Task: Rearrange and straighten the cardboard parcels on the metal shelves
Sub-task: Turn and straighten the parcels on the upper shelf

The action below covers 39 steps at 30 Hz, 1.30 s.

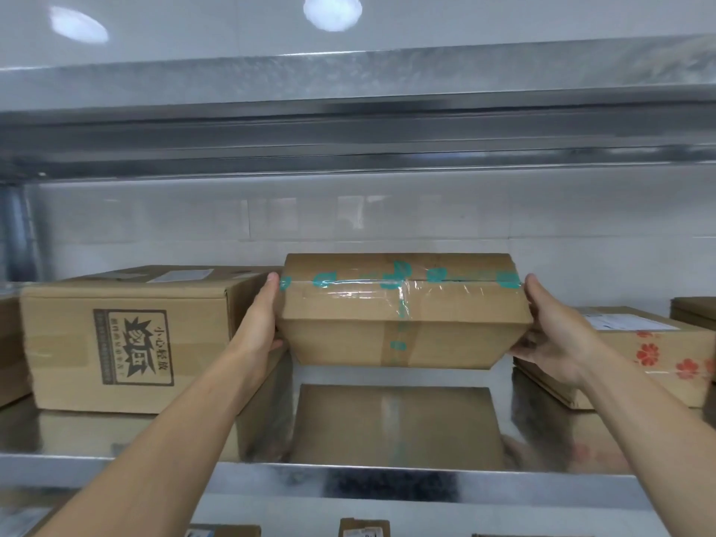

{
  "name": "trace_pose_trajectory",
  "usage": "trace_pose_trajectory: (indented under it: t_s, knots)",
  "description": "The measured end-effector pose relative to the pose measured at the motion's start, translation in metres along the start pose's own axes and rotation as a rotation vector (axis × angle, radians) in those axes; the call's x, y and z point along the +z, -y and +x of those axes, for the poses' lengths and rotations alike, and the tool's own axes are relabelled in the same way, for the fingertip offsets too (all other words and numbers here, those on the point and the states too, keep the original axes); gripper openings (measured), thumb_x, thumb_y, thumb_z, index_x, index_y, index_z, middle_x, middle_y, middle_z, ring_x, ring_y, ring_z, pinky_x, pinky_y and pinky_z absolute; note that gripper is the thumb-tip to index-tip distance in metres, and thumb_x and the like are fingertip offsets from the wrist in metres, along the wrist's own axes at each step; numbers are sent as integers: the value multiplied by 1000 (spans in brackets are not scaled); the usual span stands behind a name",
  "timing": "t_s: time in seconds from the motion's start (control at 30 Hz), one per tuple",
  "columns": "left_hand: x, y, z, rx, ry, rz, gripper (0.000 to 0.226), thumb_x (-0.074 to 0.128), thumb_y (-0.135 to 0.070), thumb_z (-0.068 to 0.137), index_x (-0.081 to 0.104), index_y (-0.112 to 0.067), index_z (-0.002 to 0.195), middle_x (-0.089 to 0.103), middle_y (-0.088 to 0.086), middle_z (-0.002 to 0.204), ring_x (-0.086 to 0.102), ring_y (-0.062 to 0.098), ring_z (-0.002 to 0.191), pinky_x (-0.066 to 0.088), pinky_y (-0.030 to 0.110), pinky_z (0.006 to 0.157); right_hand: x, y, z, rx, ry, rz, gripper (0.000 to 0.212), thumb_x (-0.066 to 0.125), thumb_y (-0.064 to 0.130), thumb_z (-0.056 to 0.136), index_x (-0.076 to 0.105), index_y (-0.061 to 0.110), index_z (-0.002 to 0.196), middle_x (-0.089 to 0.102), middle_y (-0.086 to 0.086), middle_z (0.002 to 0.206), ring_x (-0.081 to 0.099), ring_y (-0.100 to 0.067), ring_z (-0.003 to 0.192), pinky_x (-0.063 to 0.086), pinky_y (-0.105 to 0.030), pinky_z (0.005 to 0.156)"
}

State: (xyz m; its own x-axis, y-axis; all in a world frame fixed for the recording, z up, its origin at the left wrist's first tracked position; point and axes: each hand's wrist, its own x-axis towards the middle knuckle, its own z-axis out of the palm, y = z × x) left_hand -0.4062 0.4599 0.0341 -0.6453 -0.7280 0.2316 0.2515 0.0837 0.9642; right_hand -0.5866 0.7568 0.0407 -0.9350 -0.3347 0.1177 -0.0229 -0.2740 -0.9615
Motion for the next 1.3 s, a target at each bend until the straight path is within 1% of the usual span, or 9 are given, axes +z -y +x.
trace_pose_trajectory:
  t_s: [0.2, 0.3, 0.37, 0.5, 0.67, 0.8, 0.87, 1.07, 1.3]
  knots:
    - [-2, 0, -1, 13, 5, 2, 60, 38, -65, 100, 49, -30, 147, 61, -9, 137, 59, 10, 119, 45, 40, 106, -4, -1, 3, -22, 7, 97, 36, 40, 51, 107, 65, 29, 120, 70, -14, 125, 67, -29, 109, 53, -58, 98]
    - [-5, 0, -2, 7, 8, 6, 82, 46, -82, 85, 46, -31, 150, 56, -10, 144, 54, 12, 130, 39, 40, 113, -4, -2, 6, -31, 2, 104, 39, 38, 54, 107, 66, 26, 113, 69, -15, 123, 66, -33, 105, 51, -55, 100]
    - [-6, 4, 1, 9, 15, -19, 99, 50, -89, 70, 46, -31, 150, 57, -8, 145, 55, 14, 131, 36, 43, 117, -3, -3, 8, -33, -16, 105, 42, 39, 58, 105, 66, 27, 101, 67, -17, 119, 59, -32, 94, 51, -48, 88]
    - [-7, 7, -1, -18, 50, -20, 102, 50, -91, 65, 46, -31, 148, 62, -5, 138, 60, 18, 125, 39, 46, 115, -3, -7, 11, -23, -54, 111, 44, 41, 61, 103, 63, 25, 92, 67, -7, 92, 60, -26, 84, 52, -49, 91]
    - [-10, 7, -7, -77, 40, -29, 112, 54, -91, 55, 50, -24, 145, 66, 2, 133, 63, 23, 121, 43, 50, 112, -5, -10, 11, 40, -41, 86, 49, 50, 64, 99, 66, 19, 111, 57, -7, 84, 53, -25, 81, 48, -46, 90]
    - [-3, 2, -17, -141, 77, 32, 56, 53, -67, 93, 66, -19, 119, 73, 6, 113, 67, 25, 109, 48, 45, 104, -4, -11, 12, 115, -17, -8, 31, 59, 49, 100, 63, 18, 98, 67, -7, 85, 64, -24, 81, 53, -43, 85]
    - [-3, 2, -14, -195, 114, 106, 38, 51, -54, 100, 67, -19, 103, 74, 7, 102, 68, 27, 101, 49, 44, 100, -5, -11, 13, 157, -9, -99, 24, 64, 39, 99, 65, 15, 99, 70, -11, 92, 66, -26, 87, 53, -45, 93]
    - [-3, -6, -6, -362, 142, 331, 38, 58, -46, 96, 69, -13, 110, 71, 15, 98, 66, 33, 92, 53, 47, 90, -10, -11, 22, 263, 36, -298, 40, 74, 28, 93, 66, 5, 125, 70, -22, 125, 67, -35, 109, 49, -53, 108]
    - [9, -12, 10, -408, 221, 500, 29, 62, -33, 97, 67, -10, 114, 74, 18, 110, 72, 35, 101, 61, 52, 82, -22, 1, 37, 320, 88, -476, 46, 78, 35, 87, 69, 7, 123, 73, -19, 121, 69, -33, 115, 57, -48, 92]
